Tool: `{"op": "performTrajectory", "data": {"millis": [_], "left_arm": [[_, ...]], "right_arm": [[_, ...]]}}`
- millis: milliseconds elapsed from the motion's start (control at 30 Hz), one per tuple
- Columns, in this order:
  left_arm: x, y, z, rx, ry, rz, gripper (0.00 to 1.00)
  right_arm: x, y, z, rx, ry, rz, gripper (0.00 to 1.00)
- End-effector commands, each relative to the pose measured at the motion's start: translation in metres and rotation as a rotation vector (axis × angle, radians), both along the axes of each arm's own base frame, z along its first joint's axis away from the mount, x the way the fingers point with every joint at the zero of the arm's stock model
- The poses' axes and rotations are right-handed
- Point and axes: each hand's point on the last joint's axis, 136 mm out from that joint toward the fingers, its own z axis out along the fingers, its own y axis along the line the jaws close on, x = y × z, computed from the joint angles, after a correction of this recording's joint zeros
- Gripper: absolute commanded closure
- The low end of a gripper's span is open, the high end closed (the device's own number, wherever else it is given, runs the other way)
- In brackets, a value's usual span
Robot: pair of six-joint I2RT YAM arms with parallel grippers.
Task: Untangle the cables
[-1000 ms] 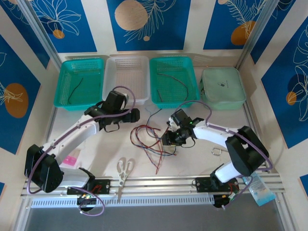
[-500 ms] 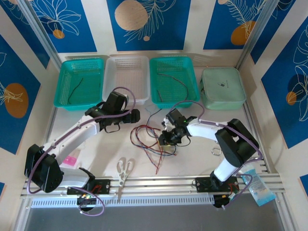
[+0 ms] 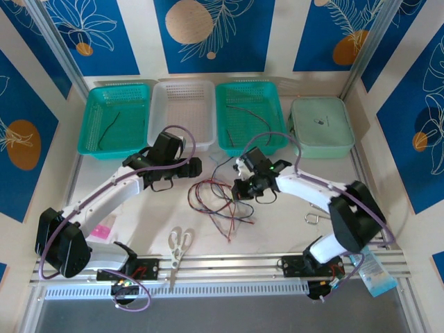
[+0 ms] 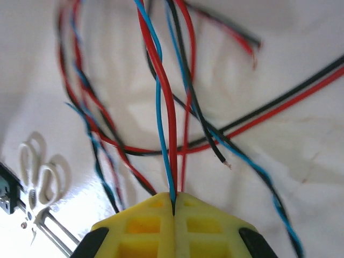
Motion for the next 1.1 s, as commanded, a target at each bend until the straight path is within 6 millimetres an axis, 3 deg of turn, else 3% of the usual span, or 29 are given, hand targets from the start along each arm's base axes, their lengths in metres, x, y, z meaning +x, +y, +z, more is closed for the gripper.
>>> {"op": "performTrajectory", "data": {"millis": [0,333,500,600,700,933,1067], "left_arm": [[0.001,-0.013,0.025,-0.045,-0.052,-0.045,0.16],[0.008,-0.029,0.066,-0.071,-0.181,-0.151,0.17],[0.003,-0.038,0.099,-0.08,-0.283,-0.264,0.18],[-0.007,-0.052,0.113,-0.142,-0.281,-0.349,0.2],[-0.019,-0.07,0.115,-0.194,-0.266,-0.417,0.22],[-0.048,-0.122,0.091,-0.266,-0.208,-0.582,0.29],[-0.056,-0.14,0.084,-0.294,-0.171,-0.614,0.33]], "right_arm": [[0.01,-0.014,0.044,-0.031,-0.154,0.009,1.0],[0.042,-0.028,0.137,0.016,-0.532,0.01,1.0],[0.051,-0.031,0.167,0.13,-0.463,-0.002,1.0],[0.05,-0.026,0.173,0.257,-0.363,-0.028,1.0],[0.048,-0.02,0.169,0.273,-0.326,-0.044,1.0],[0.057,-0.014,0.168,0.351,-0.265,-0.148,1.0],[0.059,-0.014,0.175,0.4,-0.233,-0.167,1.0]]}}
